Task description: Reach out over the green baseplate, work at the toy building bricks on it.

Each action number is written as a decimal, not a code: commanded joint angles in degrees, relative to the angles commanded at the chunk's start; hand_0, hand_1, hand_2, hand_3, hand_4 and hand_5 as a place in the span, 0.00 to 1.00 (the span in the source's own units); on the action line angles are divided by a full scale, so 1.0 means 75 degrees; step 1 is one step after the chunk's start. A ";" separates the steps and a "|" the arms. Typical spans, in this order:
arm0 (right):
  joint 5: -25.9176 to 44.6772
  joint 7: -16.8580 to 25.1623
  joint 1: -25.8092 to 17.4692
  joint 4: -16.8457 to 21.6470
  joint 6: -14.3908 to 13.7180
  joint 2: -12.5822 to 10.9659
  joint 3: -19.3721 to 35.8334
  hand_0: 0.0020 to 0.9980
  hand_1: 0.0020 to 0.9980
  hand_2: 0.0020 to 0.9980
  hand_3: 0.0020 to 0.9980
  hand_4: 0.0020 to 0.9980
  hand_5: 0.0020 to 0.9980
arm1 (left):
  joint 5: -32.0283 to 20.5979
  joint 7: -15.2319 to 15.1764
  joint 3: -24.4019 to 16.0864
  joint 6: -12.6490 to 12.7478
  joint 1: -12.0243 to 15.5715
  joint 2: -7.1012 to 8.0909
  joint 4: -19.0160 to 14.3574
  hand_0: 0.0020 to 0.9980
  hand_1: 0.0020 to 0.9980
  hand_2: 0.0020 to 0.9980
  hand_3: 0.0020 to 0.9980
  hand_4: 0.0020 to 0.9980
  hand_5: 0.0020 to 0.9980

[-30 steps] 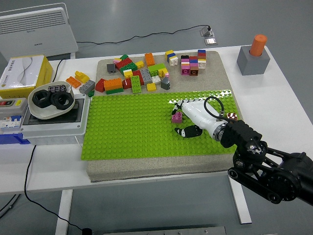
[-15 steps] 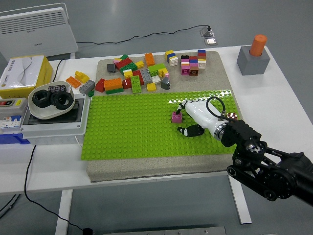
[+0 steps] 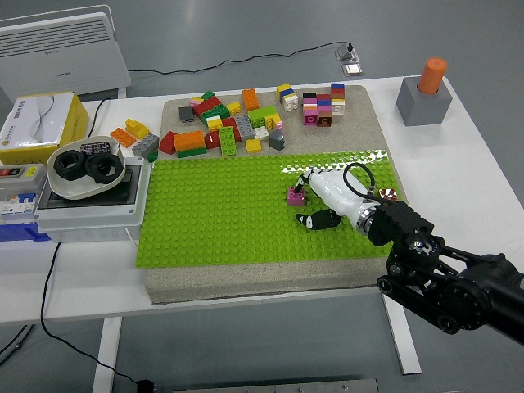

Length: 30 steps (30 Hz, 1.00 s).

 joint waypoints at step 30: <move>-0.0289 0.0050 0.0205 -0.0514 0.0037 0.0137 -0.0248 0.78 0.84 0.87 0.67 0.73 0.31 | 0.0022 0.0002 -0.0012 -0.0004 -0.0021 0.0006 0.0000 0.78 0.72 0.68 0.77 0.81 0.74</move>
